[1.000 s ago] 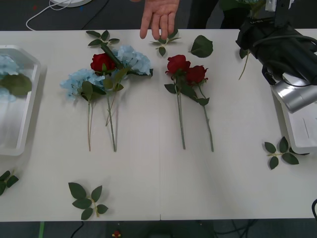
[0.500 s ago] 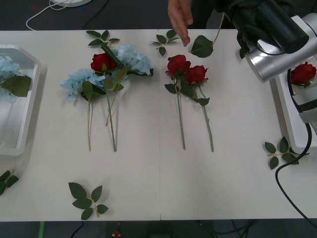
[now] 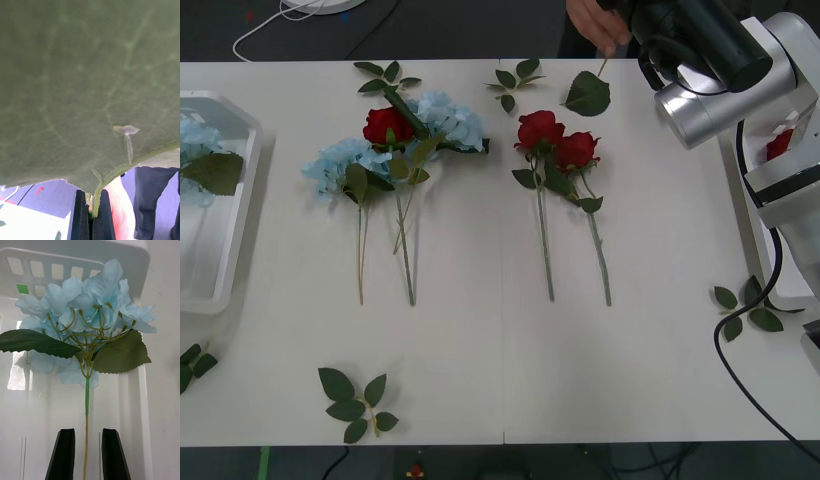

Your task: Place the red flowers into the right box and the blue flowers into the left box. If a person shows an open palm, hand one flower to the person first, then continue sorting.

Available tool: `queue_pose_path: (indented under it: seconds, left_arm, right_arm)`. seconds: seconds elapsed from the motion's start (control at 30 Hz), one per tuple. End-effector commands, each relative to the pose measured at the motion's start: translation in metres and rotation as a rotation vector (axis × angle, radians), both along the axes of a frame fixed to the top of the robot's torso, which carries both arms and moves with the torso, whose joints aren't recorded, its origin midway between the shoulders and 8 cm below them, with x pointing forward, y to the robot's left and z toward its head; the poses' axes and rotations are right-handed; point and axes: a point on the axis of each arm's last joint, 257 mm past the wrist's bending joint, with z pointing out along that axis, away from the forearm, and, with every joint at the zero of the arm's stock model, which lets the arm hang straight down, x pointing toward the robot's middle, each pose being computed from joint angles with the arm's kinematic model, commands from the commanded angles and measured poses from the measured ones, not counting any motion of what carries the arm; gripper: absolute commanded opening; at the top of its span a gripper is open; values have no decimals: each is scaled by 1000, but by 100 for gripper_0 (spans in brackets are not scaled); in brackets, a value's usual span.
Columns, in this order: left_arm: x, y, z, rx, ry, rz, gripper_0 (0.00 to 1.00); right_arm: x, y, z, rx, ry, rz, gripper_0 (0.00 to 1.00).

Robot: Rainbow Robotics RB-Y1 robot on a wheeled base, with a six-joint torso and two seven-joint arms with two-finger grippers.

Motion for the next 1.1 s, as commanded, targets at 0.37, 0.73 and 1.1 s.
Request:
queue_pose_path:
  seconds: [0.37,0.73,1.1]
  left_arm:
    - [-2,3,0,1,0,12,19]
    - [-2,3,0,1,0,12,19]
    - [-2,3,0,1,0,12,19]
  right_arm:
    - [-7,16,41,13,-73,29,100]
    - [7,-13,8,42,88,-26,100]
    - [-26,-72,-103,13,538,-177,100]
